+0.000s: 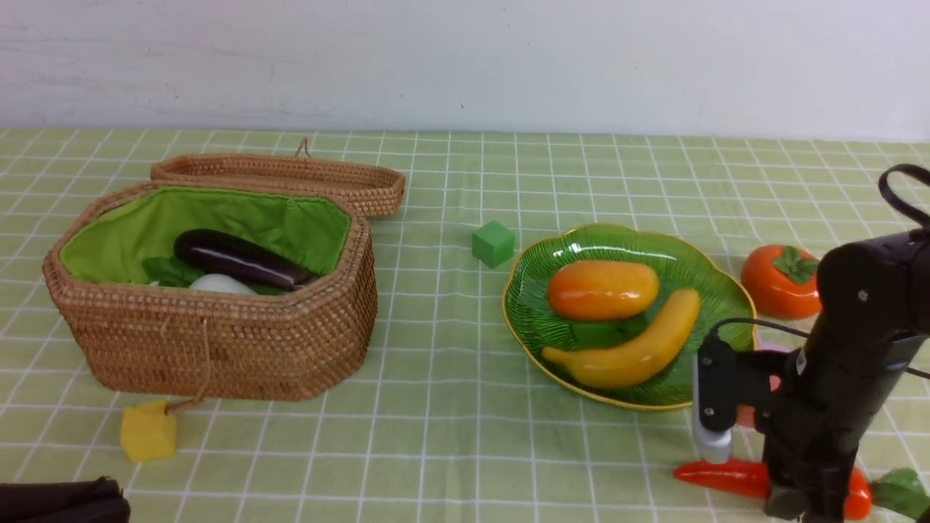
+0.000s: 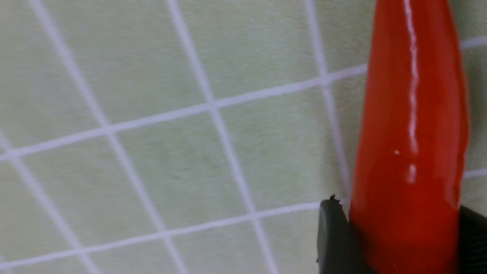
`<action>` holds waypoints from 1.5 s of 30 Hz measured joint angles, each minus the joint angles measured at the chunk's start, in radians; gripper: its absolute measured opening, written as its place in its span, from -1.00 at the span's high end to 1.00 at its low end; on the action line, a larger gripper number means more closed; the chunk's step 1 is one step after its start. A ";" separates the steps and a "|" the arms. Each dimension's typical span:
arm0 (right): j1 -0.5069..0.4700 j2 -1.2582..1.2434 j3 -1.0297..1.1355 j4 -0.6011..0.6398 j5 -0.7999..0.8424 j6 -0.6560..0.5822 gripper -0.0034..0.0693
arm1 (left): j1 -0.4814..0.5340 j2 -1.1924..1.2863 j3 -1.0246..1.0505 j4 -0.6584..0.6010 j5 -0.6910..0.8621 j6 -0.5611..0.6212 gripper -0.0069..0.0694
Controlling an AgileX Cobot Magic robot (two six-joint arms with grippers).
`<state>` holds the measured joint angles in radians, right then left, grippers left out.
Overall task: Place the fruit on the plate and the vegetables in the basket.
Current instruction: Use the right arm to grab a carrot and put it into the left basket
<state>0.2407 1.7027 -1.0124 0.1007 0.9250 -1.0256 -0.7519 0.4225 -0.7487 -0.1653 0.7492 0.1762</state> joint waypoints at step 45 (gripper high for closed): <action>0.487 0.687 -1.414 0.439 -0.388 0.209 -0.77 | 0.000 0.001 -0.089 0.811 0.086 -0.744 0.82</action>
<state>0.7274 2.3900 -2.4267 0.5401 0.5372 -0.8167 -0.7519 0.4236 -0.8374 0.6453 0.8354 -0.5681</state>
